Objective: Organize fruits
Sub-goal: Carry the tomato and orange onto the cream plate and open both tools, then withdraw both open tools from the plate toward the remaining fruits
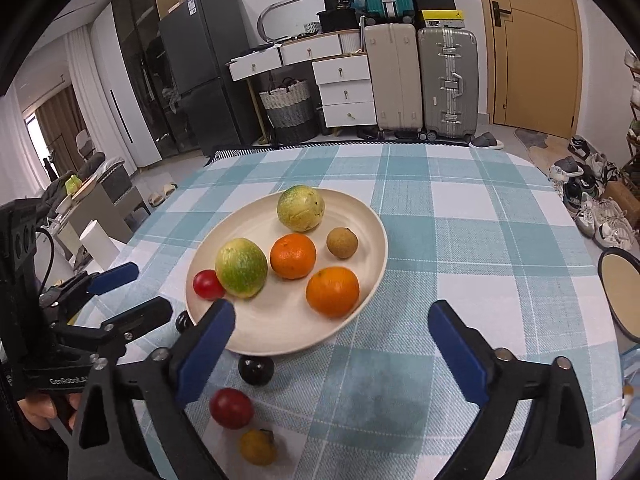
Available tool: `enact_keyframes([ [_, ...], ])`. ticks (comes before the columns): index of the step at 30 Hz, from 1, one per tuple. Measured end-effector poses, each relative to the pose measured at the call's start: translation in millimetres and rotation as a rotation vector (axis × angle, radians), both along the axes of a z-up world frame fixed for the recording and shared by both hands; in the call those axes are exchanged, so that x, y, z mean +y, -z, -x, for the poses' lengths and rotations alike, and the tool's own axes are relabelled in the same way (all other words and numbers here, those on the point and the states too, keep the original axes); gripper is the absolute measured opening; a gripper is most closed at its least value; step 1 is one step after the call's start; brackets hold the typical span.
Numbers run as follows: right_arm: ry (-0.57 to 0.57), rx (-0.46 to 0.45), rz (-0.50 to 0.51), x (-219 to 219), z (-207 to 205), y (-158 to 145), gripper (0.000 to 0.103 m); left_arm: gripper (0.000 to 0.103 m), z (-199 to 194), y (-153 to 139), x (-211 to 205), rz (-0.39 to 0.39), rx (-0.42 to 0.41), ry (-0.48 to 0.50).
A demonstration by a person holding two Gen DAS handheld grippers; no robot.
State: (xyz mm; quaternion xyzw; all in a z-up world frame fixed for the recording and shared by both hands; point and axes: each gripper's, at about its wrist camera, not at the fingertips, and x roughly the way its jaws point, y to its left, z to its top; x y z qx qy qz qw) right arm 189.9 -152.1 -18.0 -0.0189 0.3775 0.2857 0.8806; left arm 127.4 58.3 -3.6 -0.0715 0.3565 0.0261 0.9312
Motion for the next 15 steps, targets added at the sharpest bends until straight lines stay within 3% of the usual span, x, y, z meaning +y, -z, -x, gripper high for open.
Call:
enact_keyframes([
  [2, 0.002, -0.005, 0.012, -2, 4, -1, 0.103, 0.102, 8, -2, 0, 0.009, -0.007, 0.004],
  [15, -0.022, 0.009, 0.07, -12, 29, 9, 0.103, 0.102, 35, 6, -8, 0.022, 0.024, 0.0],
])
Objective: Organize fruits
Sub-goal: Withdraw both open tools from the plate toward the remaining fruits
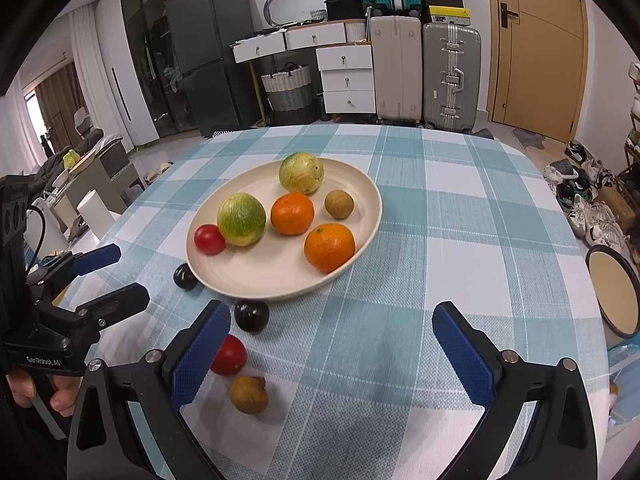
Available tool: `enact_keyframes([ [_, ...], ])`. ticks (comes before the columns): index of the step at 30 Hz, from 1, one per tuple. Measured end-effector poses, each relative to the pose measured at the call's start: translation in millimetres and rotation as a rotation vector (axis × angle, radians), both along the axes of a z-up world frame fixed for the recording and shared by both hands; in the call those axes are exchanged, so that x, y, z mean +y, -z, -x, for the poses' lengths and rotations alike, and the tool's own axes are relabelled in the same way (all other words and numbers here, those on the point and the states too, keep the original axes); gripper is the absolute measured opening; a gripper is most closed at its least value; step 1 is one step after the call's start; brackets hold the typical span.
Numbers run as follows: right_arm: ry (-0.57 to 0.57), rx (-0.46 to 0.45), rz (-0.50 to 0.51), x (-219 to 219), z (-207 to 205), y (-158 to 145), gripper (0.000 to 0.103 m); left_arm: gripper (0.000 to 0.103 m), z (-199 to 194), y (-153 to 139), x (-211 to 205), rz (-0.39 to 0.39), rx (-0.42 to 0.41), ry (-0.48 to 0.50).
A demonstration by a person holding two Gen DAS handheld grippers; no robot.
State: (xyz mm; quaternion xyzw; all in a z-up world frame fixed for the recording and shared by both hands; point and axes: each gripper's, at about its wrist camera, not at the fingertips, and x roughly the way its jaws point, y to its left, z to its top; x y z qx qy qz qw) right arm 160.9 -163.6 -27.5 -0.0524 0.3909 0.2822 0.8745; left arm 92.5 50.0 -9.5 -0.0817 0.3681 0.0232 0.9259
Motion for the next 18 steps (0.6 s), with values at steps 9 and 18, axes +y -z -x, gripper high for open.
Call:
enact_keyframes([
  [9, -0.002, 0.034, 0.019, -5, 11, 12, 0.103, 0.102, 6, 6, -7, 0.008, 0.014, 0.002],
  [18, -0.03, 0.055, 0.047, -3, 22, 22, 0.103, 0.102, 13, 9, -18, 0.005, 0.009, 0.018],
])
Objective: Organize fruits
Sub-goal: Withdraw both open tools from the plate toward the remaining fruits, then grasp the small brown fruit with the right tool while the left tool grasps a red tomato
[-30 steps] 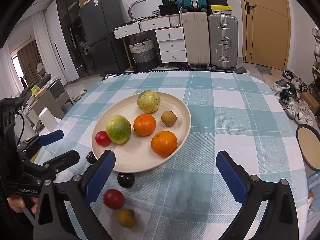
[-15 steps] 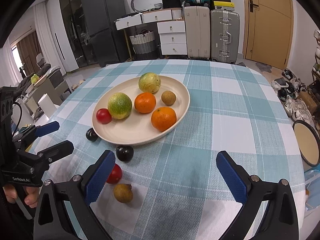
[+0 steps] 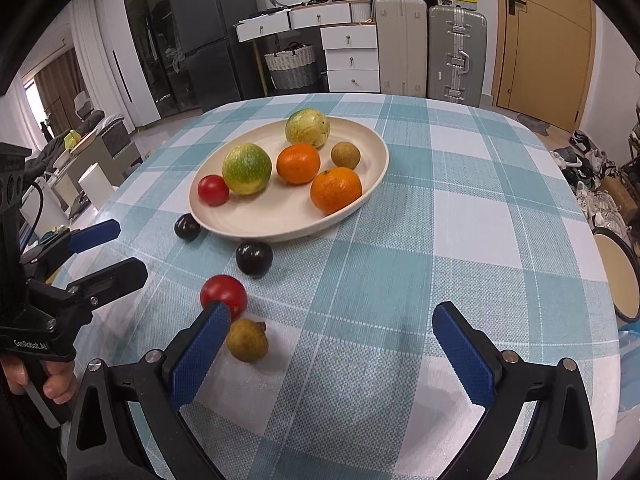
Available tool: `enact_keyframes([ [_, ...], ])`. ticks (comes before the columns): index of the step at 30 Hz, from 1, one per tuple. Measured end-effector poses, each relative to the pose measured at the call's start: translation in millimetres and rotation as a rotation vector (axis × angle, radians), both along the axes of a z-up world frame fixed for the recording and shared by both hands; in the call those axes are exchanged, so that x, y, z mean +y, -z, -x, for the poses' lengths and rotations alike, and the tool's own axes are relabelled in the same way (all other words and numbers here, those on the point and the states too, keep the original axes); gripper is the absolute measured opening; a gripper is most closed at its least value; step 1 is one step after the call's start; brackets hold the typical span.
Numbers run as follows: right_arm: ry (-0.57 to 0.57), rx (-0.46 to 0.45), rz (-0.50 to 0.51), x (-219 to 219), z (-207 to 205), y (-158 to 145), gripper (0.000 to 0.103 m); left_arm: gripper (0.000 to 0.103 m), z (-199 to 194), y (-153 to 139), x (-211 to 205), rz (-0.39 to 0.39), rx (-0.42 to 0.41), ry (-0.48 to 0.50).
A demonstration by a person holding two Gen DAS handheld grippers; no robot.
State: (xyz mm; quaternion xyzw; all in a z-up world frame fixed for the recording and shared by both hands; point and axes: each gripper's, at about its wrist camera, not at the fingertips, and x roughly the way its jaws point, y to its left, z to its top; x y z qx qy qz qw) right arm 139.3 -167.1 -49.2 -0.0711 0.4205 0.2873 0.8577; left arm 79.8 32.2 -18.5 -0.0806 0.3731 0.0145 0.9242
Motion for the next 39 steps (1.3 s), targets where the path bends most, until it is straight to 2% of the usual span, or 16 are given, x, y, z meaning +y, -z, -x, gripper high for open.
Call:
enact_keyframes([
  [19, -0.088, 0.058, -0.023, 7, 14, 15, 0.101, 0.102, 3, 5, -8, 0.001, -0.046, 0.0],
  [20, -0.095, 0.059, -0.027, 7, 15, 14, 0.097, 0.102, 3, 5, -8, 0.003, -0.046, -0.002],
  [21, -0.1, 0.062, -0.029, 7, 16, 15, 0.086, 0.102, 3, 5, -8, 0.003, -0.047, -0.001],
  [23, -0.106, 0.064, -0.026, 8, 17, 15, 0.077, 0.102, 3, 5, -8, 0.003, -0.048, -0.002],
  [28, -0.131, 0.066, -0.043, 11, 21, 15, 0.072, 0.102, 3, 5, -8, 0.003, -0.047, 0.0],
  [33, -0.165, 0.062, -0.049, 15, 25, 14, 0.059, 0.102, 1, 5, -11, -0.001, -0.048, 0.006],
  [37, -0.179, 0.05, -0.043, 19, 29, 15, 0.055, 0.102, 0, 5, -13, -0.002, -0.05, 0.008],
  [39, -0.189, 0.047, -0.04, 21, 31, 15, 0.05, 0.102, -1, 5, -13, -0.002, -0.048, 0.01],
])
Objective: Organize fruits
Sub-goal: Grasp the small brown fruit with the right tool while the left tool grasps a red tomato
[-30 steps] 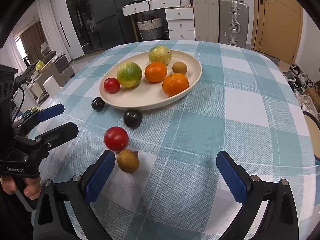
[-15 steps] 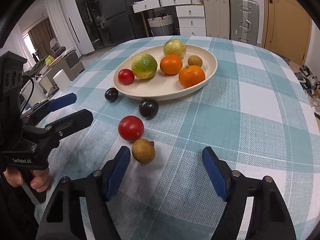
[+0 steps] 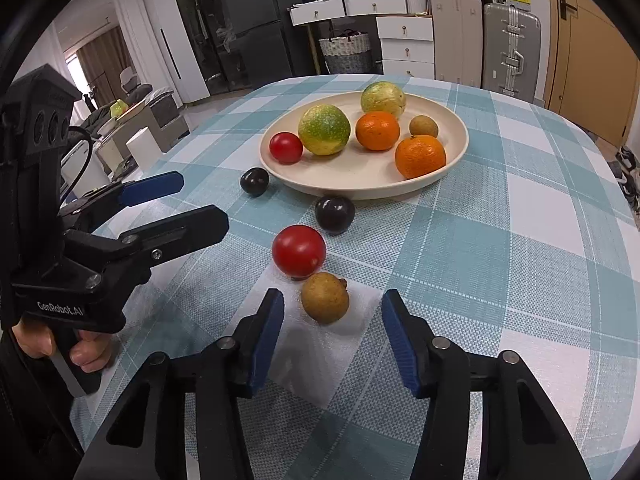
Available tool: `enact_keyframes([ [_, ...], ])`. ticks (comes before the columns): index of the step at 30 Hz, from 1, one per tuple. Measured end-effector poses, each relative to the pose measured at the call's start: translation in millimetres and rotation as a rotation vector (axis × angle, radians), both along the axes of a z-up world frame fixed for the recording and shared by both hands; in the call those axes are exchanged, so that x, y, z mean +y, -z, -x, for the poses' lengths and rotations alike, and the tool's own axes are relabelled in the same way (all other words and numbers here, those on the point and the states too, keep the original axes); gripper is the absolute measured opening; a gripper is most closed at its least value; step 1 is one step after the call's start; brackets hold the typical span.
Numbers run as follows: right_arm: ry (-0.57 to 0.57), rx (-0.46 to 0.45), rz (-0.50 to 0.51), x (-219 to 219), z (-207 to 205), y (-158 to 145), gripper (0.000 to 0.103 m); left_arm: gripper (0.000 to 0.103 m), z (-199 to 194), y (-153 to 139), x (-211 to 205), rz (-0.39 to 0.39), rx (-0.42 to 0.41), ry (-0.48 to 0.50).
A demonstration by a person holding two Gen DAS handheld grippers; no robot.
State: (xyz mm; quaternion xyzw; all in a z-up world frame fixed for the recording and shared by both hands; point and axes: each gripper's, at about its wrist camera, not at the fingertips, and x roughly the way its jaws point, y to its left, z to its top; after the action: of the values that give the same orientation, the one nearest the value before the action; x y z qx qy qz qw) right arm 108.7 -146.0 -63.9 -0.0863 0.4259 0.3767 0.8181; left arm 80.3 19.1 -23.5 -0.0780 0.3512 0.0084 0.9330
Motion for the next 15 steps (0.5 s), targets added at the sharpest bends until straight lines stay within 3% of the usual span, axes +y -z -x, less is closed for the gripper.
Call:
enact_keyframes([
  [15, -0.022, -0.03, 0.03, 3.9, 2.3, 0.4, 0.027, 0.102, -3.1, 1.6, -1.1, 0.003, 0.007, 0.001],
])
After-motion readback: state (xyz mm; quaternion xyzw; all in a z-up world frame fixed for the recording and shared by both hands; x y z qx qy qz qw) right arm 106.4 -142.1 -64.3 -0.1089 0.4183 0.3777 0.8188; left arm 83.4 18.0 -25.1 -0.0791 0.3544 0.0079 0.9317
